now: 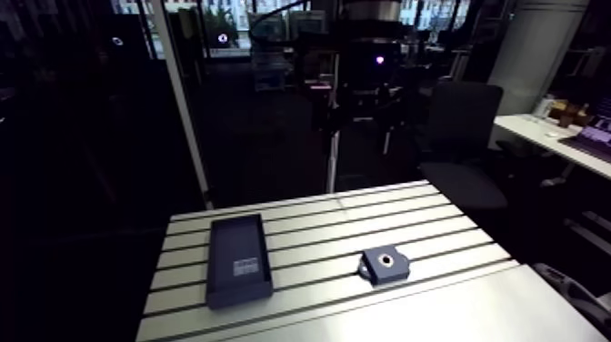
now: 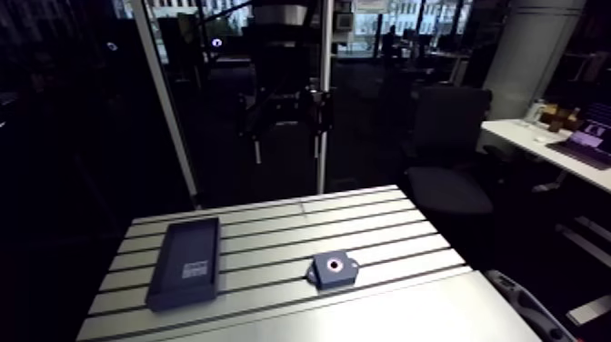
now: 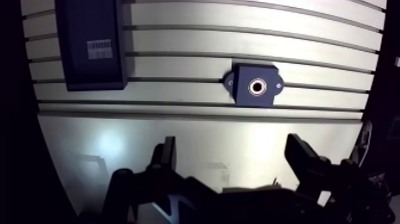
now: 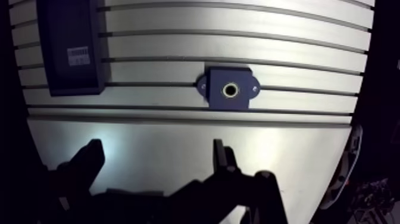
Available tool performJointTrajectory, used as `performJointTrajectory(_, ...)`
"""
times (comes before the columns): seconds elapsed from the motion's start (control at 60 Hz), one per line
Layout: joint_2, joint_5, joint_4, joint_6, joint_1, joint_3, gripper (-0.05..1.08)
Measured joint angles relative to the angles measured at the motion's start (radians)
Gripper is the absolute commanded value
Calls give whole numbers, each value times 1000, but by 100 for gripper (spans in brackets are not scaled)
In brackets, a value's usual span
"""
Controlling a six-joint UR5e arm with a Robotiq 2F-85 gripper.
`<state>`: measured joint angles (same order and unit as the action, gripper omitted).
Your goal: Pick up the bearing and press it into the housing until flush.
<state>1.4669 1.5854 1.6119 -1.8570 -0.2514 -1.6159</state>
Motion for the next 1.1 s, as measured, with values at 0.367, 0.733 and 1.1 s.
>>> performJointTrajectory(0.367,22,-2,-117,52,82,127,1)
performJointTrajectory(0.733,39,-4,-136,62,103,153,1)
performJointTrajectory(1.1,27,-6,-133,62,104,152,1)
